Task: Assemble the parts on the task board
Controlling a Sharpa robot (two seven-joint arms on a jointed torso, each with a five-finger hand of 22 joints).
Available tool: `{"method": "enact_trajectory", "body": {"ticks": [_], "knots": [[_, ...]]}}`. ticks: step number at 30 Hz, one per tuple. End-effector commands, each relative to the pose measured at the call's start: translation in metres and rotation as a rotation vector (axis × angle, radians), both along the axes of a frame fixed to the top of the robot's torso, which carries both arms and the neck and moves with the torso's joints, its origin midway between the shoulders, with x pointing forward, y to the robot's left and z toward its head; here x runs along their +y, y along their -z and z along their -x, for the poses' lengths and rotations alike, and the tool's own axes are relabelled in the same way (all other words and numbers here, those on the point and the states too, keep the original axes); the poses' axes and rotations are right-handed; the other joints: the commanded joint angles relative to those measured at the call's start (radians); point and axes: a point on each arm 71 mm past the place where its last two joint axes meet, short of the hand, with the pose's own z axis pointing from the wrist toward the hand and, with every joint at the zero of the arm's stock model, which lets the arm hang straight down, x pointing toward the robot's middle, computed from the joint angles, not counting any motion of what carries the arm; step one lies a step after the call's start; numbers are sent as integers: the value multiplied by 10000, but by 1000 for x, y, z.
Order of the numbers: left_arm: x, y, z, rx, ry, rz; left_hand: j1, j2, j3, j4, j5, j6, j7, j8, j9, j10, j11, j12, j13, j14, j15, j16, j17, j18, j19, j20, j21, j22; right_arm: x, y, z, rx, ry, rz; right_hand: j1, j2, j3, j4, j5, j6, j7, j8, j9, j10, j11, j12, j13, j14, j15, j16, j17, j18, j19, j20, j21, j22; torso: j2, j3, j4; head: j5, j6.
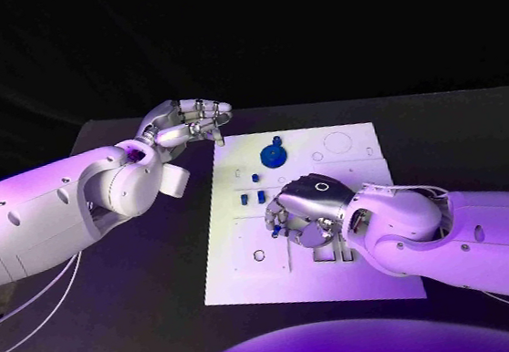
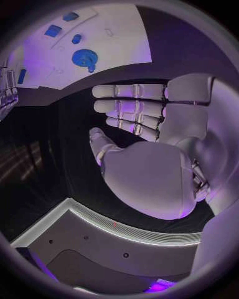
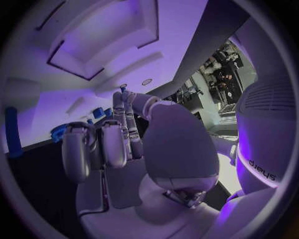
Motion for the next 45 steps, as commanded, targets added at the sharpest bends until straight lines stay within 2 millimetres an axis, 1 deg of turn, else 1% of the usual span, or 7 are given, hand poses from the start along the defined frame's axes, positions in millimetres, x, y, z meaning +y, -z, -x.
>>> {"method": "enact_trajectory", "body": {"ticks": [1, 15, 24, 33, 36, 40, 45], "knots": [[-2, -1, 0, -5, 163, 114, 75, 61, -32, -9, 67, -101, 126, -33, -16, -63, -19, 20, -16, -40, 33, -36, -15, 120, 17, 58, -31, -10, 1, 2, 1, 70, -135, 132, -31, 84, -2, -83, 37, -21, 47, 34, 29, -12, -63, 18, 18, 371, -32, -25, -1, -139, 399, -32, -12, 2050, -5, 0, -10, 11, 1], [-2, -1, 1, 2, 166, 112, 75, 61, -32, -9, 67, -101, 126, -33, -16, -63, -19, 20, -16, -40, 33, -36, -15, 120, 17, 58, -31, -10, 3, 7, 2, 264, -155, 349, -31, 84, -2, -83, 37, -21, 47, 34, 29, -12, -63, 18, 18, 371, -32, -25, -1, -139, 399, -32, -12, 2050, -4, -9, -6, 9, 1], [-2, -1, 1, 9, 168, 110, 75, 61, -32, -9, 67, -101, 126, -33, -16, -63, -19, 20, -16, -40, 33, -36, -15, 120, 17, 58, -31, -10, 6, 9, 2, 232, -139, 622, -67, 93, -22, -84, 30, -33, 53, 31, 43, -13, -55, -3, 28, 364, -26, -46, -36, -131, 382, -27, -45, 2039, -5, -4, 2, -8, 1], [-2, -1, 1, 27, 175, 104, 81, 77, -49, -20, 68, -112, 133, -33, -18, -93, -12, 45, -18, -48, 39, -37, -25, 123, 32, 65, -28, -9, 9, 10, 4, 118, -192, 819, -138, 67, -72, -83, 8, -72, 59, 13, 57, -45, -44, -49, 37, 356, -16, -67, -70, -120, 357, -17, -95, 2023, -5, -6, -10, 2, 1], [-2, -1, 1, 33, 179, 103, 81, 77, -49, -20, 68, -112, 133, -33, -18, -93, -12, 45, -18, -48, 39, -37, -25, 123, 32, 65, -28, -9, 9, 11, 4, 132, -208, 872, -230, 16, -134, -79, 1, -139, 71, -29, 62, -92, -29, -109, 48, 351, -2, -79, -91, -112, 339, -4, -129, 2014, -7, -4, -8, 5, 1], [-1, -1, 1, 40, 169, 95, 81, 77, -49, -20, 68, -112, 133, -33, -18, -93, -12, 45, -18, -48, 39, -37, -25, 123, 32, 65, -28, -9, 8, 12, 3, 171, -173, 991, -320, -10, -203, -69, 132, -184, 78, -63, 72, -114, -16, -163, 69, 351, 11, -77, -95, -115, 342, 11, -120, 2025, -10, -2, -1, -3, 1], [-1, -1, 1, 44, 155, 87, 81, 77, -49, -20, 68, -112, 133, -33, -18, -93, -12, 45, -18, -48, 39, -37, -25, 123, 32, 65, -28, -9, 6, 13, 3, 139, -133, 1038, -320, -10, -203, -69, 132, -184, 78, -63, 72, -114, -16, -163, 69, 351, 11, -77, -95, -115, 342, 11, -120, 2025, -7, -1, -3, 26, 1]]}}
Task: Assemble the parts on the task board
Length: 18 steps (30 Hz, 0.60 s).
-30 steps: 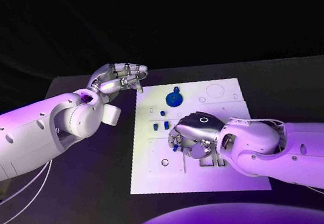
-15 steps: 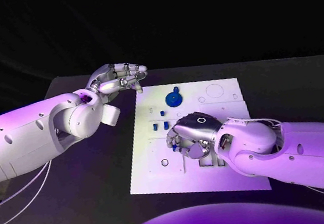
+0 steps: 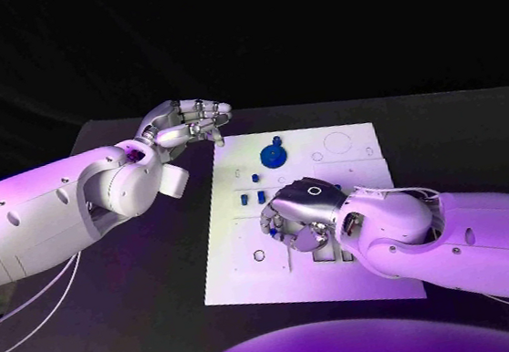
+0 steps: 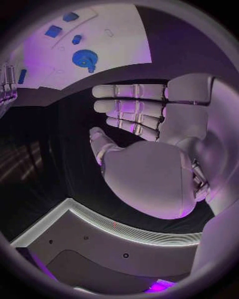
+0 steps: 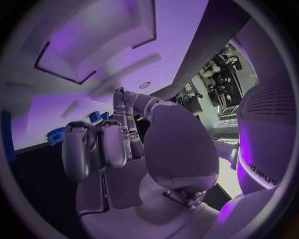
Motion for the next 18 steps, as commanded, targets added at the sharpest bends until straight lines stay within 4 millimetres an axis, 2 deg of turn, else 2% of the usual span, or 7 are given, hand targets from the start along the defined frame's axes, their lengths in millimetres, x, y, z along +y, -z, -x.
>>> {"method": "enact_trajectory", "body": {"ticks": [1, 14, 18], "knots": [[-1, -1, 0, 3, 144, 103, 31, 28, -50, -20, 68, -41, 132, -33, -9, -59, 23, 45, -8, -48, 39, -37, -9, 124, 32, 66, -28, -11, -4, 8, 1, 131, 63, 667, -63, 5, -59, -10, 59, -22, 33, -52, -3, -49, -31, -52, -1, 355, 10, -25, 8, -119, 350, 12, -9, 2039, 3, 5, 1, 20, 1], [-1, -1, 0, 38, 140, 84, 38, 35, -59, -30, 68, -53, 137, -36, -11, -90, 28, 54, -12, -59, 43, -42, -17, 125, 38, 69, -28, -11, -5, 8, 2, -3, 41, 547, -55, 13, -66, -26, 90, -12, 28, -48, 5, -40, -36, -57, 7, 354, 7, -30, -2, -118, 350, 13, -10, 2040, 5, 5, 2, 11, 1], [-1, -1, 0, 45, 135, 79, 38, 35, -59, -30, 68, -53, 137, -36, -11, -90, 28, 54, -12, -59, 43, -42, -17, 125, 38, 69, -28, -11, -6, 8, 1, 18, 45, 526, -121, -15, -117, -20, 113, -128, 72, -128, -9, -136, 6, -145, 9, 344, 32, -53, -42, -105, 320, 26, -73, 2021, -1, 1, -4, 12, 1]]}}
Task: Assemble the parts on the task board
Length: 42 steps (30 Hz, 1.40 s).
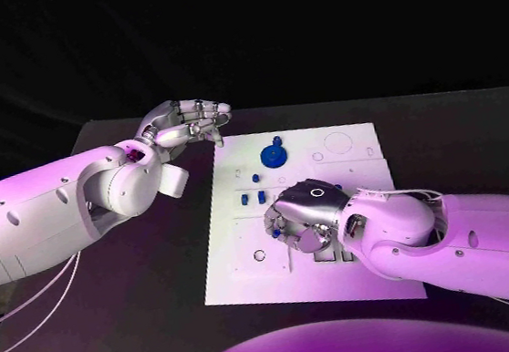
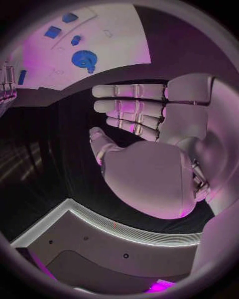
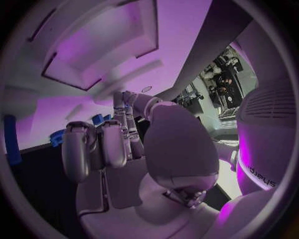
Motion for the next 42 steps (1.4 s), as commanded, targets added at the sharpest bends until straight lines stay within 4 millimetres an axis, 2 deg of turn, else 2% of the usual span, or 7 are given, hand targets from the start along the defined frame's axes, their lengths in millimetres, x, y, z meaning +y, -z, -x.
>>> {"method": "enact_trajectory", "body": {"ticks": [1, 10, 22, 33, 36, 39, 42], "knots": [[-2, -1, 0, 14, 152, 100, 38, 35, -31, -2, 68, -54, 137, -36, -12, -54, -7, 54, -13, -58, 42, -42, -9, 124, 1, 32, -28, -11, -3, 5, 0, 72, -2, 344, -162, -31, -108, 20, 45, -148, 85, -140, -23, -198, 36, -117, 0, 342, 54, -58, -30, -104, 313, 39, -87, 2019, 0, -6, -2, -3, 1], [-2, -1, 1, 32, 166, 98, 38, 35, -31, -2, 68, -54, 137, -36, -12, -54, -7, 54, -13, -58, 42, -42, -9, 124, 1, 32, -28, -11, -8, 2, 0, -10, 104, 62, -678, -526, -416, 261, 11, -1221, 164, -845, -284, -1139, 249, -600, -212, 251, 241, -227, -304, 11, 72, 221, -622, 1827, -7, -8, -1, -41, 1], [-1, 0, 0, 59, 189, 95, 38, 35, -31, -2, 68, -54, 137, -36, -12, -54, -7, 54, -13, -58, 42, -42, -9, 124, 1, 32, -28, -11, -28, -24, 3, -370, 410, -561, -718, -533, -474, 315, 28, -1217, 152, -855, -278, -1216, 252, -573, -223, 250, 244, -223, -301, 11, 80, 228, -625, 1828, -21, -3, -11, -179, 1], [-1, 0, 0, 69, 222, 104, 38, 35, -31, -2, 68, -54, 137, -36, -12, -54, -7, 54, -13, -58, 42, -42, -9, 124, 1, 32, -28, -11, -85, -64, -22, -316, 1857, -884, -805, -655, -651, 419, 92, -1079, 188, -816, -248, -1446, 305, -549, -272, 199, 283, -341, -484, 86, -74, 255, -995, 1691, -24, -10, -28, -444, 61], [-2, 0, 0, 71, 238, 109, 44, 47, -45, -12, 65, -71, 145, -39, -15, -96, 1, 72, -16, -76, 49, -49, -20, 125, 11, 38, -27, -12, -98, -70, -28, -448, 2119, -639, -802, -755, -830, 458, 200, -1282, 241, -975, -303, -1836, 369, -642, -394, 123, 334, -507, -709, 200, -309, 296, -1552, 1474, -11, 2, -16, -497, 109], [-2, 0, 0, 75, 244, 110, 44, 47, -45, -12, 65, -71, 145, -39, -15, -96, 1, 72, -16, -76, 49, -49, -20, 125, 11, 38, -27, -12, -106, -71, -33, -620, 2229, -217, -783, -825, -1229, 559, 331, -2028, 597, -1487, -502, -1888, 585, -525, -492, 176, 490, -403, -585, 179, -240, 403, -1537, 1469, -2, 9, -9, -526, 155], [-2, 0, 0, 80, 247, 109, 44, 47, -45, -12, 65, -71, 145, -39, -15, -96, 1, 72, -16, -76, 49, -49, -20, 125, 11, 38, -27, -12, -110, -70, -36, -663, 2269, 228, -749, -819, -1722, 678, 165, -2101, 559, -1597, -550, -2203, 567, -574, -624, 164, 498, -406, -625, 206, -256, 452, -1641, 1427, 10, 8, 0, -529, 175]]}}
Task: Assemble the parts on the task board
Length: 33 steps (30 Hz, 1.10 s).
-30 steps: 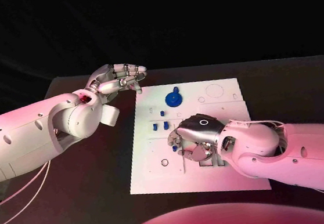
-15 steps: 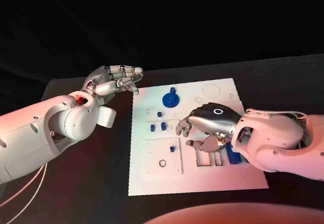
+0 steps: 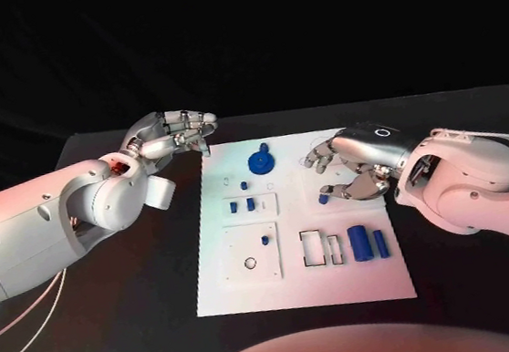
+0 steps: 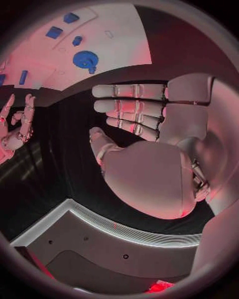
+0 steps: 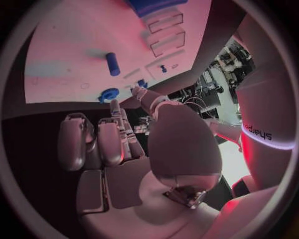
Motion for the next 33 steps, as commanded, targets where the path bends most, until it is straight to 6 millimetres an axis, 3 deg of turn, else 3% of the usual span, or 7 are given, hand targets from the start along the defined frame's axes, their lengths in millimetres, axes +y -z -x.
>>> {"method": "enact_trajectory", "body": {"ticks": [1, 6, 10, 15, 19, 22, 33], "knots": [[-2, -1, 0, 1, 182, 120, 44, 47, -46, -13, 65, -72, 145, -39, -16, -97, 2, 29, -8, -38, 11, -49, -8, 126, 12, 39, -27, -12, -3, 5, -2, 306, 60, 780, 140, 56, -587, 135, -205, -145, -39, -126, -51, -270, -40, 30, -134, 157, 10, 24, -54, 217, -2, 27, -93, 1409, 23, 6, 16, -18, 35], [-2, -1, 0, 11, 193, 120, 41, 52, -54, -14, 64, -76, 147, -38, -16, -106, 4, 40, -8, -42, 14, -49, -11, 126, 15, 41, -28, -13, -5, 13, -5, 529, 113, 1398, 556, 361, -1466, 356, -316, -62, -54, -169, -76, -582, -31, 139, -371, 139, 10, 0, -130, 225, -7, 32, -207, 1369, 28, -4, 22, -7, 45], [-3, -1, 0, 25, 214, 122, 41, 52, -54, -14, 64, -76, 147, -38, -16, -106, 4, 40, -8, -42, 14, -49, -11, 126, 15, 41, -28, -13, -3, 21, -5, 770, 90, 1694, 750, 506, -1599, 429, -319, 198, -90, -59, -49, -470, -56, 322, -428, 144, -4, 15, -125, 219, 20, 27, -190, 1380, 21, -2, 35, -7, 26], [-2, -1, 0, 35, 203, 113, 41, 52, -54, -14, 64, -76, 147, -38, -16, -106, 4, 40, -8, -42, 14, -49, -11, 126, 15, 41, -28, -13, 0, 29, -5, 994, 68, 1919, 890, 608, -1540, 509, -279, 508, -222, 73, -31, -116, -174, 616, -420, 201, -97, 137, 22, 175, 132, -47, 33, 1477, 17, -6, 31, 7, 9], [-1, -1, 1, 44, 195, 106, 31, 56, -63, -8, 62, -81, 150, -39, -17, -113, 6, 47, -9, -44, 18, -49, -14, 125, 17, 44, -29, -14, 0, 33, -7, 1078, 127, 2037, 977, 677, -1367, 569, -346, 804, -250, 179, -23, 68, -184, 729, -442, 207, -109, 154, 31, 156, 172, -74, 108, 1517, 16, -6, 27, 24, 4], [-1, 0, 1, 54, 192, 100, 31, 56, -63, -8, 62, -81, 150, -39, -17, -113, 6, 47, -9, -44, 18, -49, -14, 125, 17, 44, -29, -14, -1, 35, -8, 1057, 189, 2115, 1072, 709, -1055, 629, -734, 985, -260, 195, -63, 140, -186, 743, -506, 210, -114, 169, 35, 148, 190, -82, 131, 1540, 18, 0, 21, 29, -4], [0, 0, 1, 84, 189, 85, 21, 65, -69, -2, 62, -86, 152, -39, -18, -120, 8, 56, -9, -46, 21, -49, -17, 125, 19, 47, -31, -15, 0, 38, -12, 989, 246, 2102, 1154, 789, -578, 696, -766, 1273, -272, 255, -89, 247, -187, 757, -585, 216, -119, 196, 55, 132, 225, -83, 202, 1584, 26, 9, 21, 37, 3]]}}
